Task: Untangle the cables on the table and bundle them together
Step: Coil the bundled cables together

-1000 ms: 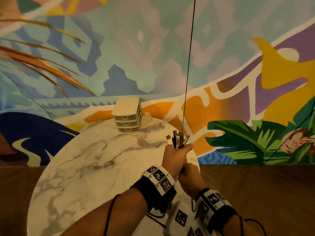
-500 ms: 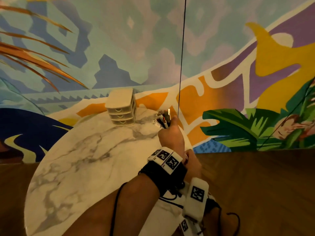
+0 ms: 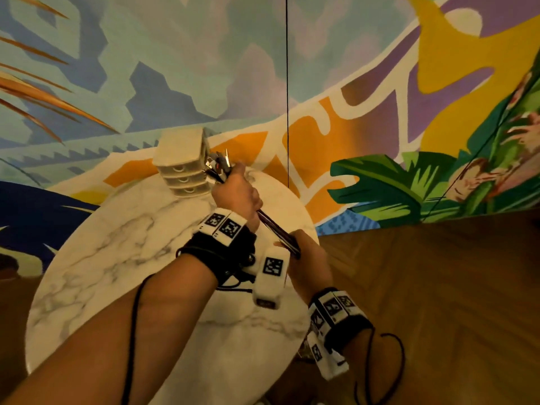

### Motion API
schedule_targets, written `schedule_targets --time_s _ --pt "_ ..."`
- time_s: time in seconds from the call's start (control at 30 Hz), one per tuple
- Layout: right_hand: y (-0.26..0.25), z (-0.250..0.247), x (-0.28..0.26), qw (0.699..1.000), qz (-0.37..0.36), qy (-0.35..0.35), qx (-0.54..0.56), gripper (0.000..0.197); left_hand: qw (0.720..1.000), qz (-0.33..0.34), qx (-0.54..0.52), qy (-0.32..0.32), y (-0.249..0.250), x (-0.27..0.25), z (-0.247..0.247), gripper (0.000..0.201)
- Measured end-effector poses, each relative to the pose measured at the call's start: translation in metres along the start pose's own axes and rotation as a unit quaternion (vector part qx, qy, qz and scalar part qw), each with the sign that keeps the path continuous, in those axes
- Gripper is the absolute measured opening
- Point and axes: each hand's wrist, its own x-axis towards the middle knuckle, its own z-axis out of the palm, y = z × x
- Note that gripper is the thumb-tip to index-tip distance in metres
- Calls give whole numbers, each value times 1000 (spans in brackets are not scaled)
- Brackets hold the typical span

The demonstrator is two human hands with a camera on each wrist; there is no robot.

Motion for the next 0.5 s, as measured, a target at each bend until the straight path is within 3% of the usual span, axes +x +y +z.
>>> schedule_targets --time_s 0.1,0.17,0.27,0.33,0.37,0.43,0.47,0.5 --pt "3 -7 4 994 -35 -36 -98 23 999 -6 -41 -20 -1 17 -9 36" --pt "0 -10 7 992 -28 -82 -94 33 996 -12 -51 -69 4 21 -15 41" --pt "-4 -20 19 972 70 -194 114 41 975 -15 -40 -217 15 19 -26 51" --pt "-9 -28 24 908 165 -266 279 42 941 0 10 -338 22 6 -29 53" --pt "-11 -32 24 883 196 -284 318 42 920 8 46 -390 26 -5 -29 51" --pt "-9 -35 24 862 228 -300 339 42 863 65 170 -472 28 -23 -32 39" --pt "-4 -35 25 865 240 -299 325 42 805 143 271 -508 27 -30 -39 33" --pt "-1 -36 25 874 246 -296 298 40 711 240 371 -546 24 -36 -49 26"
